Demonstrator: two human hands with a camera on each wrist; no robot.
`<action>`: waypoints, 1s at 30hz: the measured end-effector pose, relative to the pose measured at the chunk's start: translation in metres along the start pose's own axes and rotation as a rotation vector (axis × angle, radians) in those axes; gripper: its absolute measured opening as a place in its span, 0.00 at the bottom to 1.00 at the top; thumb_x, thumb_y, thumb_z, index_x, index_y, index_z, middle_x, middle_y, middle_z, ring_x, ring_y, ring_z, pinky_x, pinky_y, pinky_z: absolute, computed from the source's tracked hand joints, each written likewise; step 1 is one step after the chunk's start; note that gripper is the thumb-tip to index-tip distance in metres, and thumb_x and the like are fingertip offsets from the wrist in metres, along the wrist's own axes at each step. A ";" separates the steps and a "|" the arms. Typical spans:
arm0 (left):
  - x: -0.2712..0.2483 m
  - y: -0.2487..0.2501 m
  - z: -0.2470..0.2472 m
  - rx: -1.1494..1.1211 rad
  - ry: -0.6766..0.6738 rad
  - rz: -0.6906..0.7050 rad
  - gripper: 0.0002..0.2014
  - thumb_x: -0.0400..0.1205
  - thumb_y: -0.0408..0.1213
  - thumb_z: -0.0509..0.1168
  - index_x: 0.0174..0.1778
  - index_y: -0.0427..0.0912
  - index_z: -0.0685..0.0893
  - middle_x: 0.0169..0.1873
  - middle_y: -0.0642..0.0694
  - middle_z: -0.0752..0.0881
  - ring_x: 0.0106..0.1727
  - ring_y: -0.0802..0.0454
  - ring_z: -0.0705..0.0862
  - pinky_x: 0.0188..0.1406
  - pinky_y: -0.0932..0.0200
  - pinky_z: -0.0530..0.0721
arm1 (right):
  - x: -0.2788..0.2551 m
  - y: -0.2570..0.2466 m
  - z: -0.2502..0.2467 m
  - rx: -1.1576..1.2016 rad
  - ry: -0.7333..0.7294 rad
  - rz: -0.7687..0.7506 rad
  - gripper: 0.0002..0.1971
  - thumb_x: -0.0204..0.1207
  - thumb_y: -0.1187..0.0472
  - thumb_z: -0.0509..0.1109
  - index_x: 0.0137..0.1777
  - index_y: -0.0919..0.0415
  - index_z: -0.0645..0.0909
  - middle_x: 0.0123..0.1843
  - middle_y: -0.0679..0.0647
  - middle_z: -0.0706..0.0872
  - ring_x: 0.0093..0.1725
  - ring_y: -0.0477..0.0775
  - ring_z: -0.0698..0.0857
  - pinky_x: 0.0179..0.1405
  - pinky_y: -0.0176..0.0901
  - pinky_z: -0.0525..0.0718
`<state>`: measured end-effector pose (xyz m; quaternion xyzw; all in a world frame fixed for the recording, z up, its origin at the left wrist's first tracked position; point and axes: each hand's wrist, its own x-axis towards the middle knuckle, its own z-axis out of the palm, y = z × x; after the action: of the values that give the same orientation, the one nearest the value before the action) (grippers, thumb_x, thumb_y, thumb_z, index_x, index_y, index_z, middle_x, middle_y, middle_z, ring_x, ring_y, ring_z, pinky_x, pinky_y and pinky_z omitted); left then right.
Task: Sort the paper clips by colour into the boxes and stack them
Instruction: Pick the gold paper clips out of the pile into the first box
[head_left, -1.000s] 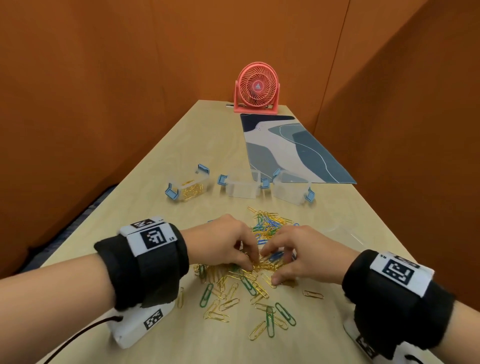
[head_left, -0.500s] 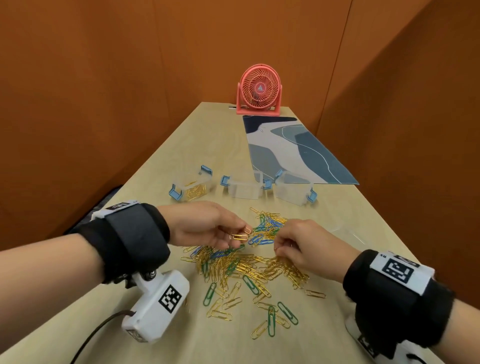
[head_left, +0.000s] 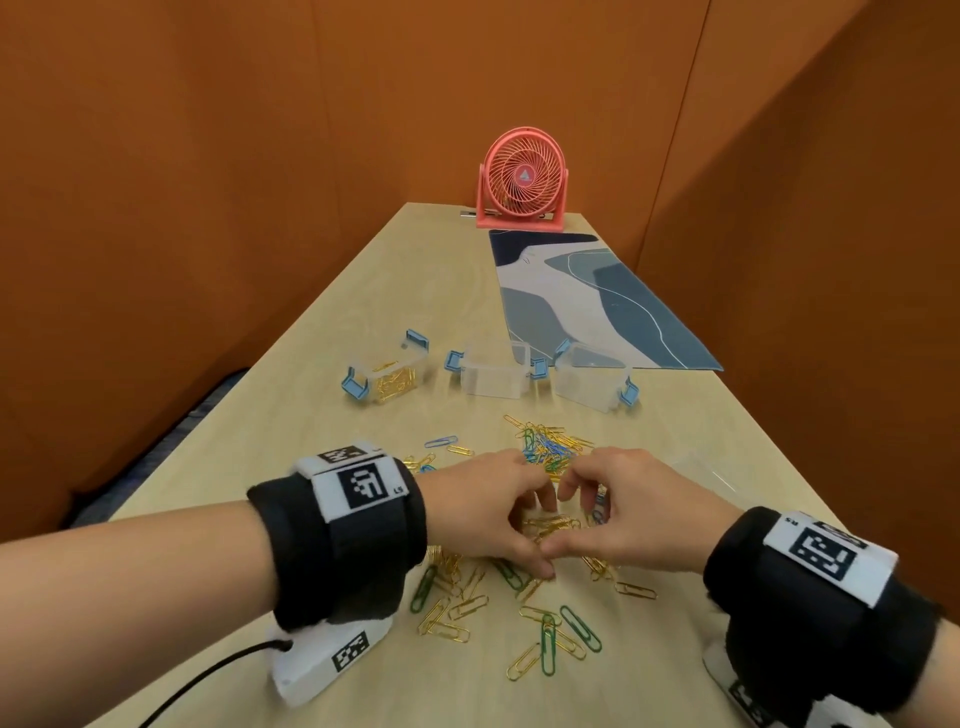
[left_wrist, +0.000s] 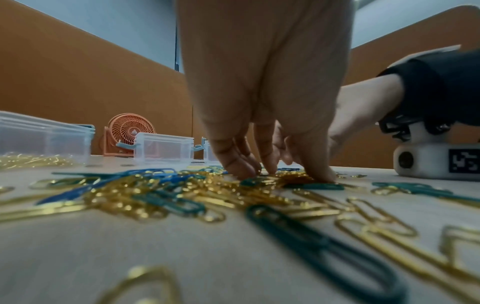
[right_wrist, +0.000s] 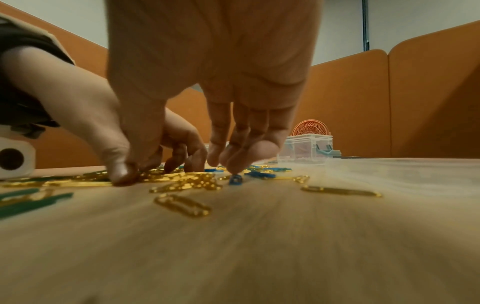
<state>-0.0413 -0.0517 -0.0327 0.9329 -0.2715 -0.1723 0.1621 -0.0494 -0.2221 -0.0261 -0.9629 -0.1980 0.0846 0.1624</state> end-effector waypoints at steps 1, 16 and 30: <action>0.001 -0.001 0.000 -0.006 0.019 0.014 0.26 0.72 0.52 0.73 0.65 0.50 0.78 0.57 0.49 0.76 0.55 0.54 0.77 0.58 0.59 0.79 | -0.002 0.001 0.000 0.005 -0.018 0.002 0.29 0.54 0.33 0.77 0.52 0.47 0.80 0.43 0.44 0.79 0.38 0.42 0.75 0.34 0.31 0.72; -0.013 -0.027 -0.027 -0.752 -0.057 -0.166 0.06 0.83 0.31 0.62 0.51 0.36 0.83 0.33 0.50 0.82 0.29 0.61 0.81 0.33 0.71 0.81 | 0.002 0.005 0.007 -0.006 -0.046 -0.103 0.06 0.75 0.60 0.71 0.50 0.56 0.86 0.42 0.47 0.83 0.36 0.41 0.77 0.36 0.23 0.74; -0.017 -0.001 -0.005 0.005 -0.030 -0.037 0.32 0.67 0.57 0.75 0.65 0.53 0.77 0.57 0.54 0.75 0.57 0.57 0.76 0.56 0.64 0.78 | 0.000 0.003 0.007 -0.008 0.135 -0.182 0.05 0.79 0.59 0.63 0.46 0.57 0.80 0.40 0.45 0.79 0.38 0.42 0.74 0.37 0.29 0.72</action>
<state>-0.0524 -0.0399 -0.0245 0.9354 -0.2573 -0.1887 0.1523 -0.0500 -0.2232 -0.0334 -0.9451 -0.2735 0.0040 0.1785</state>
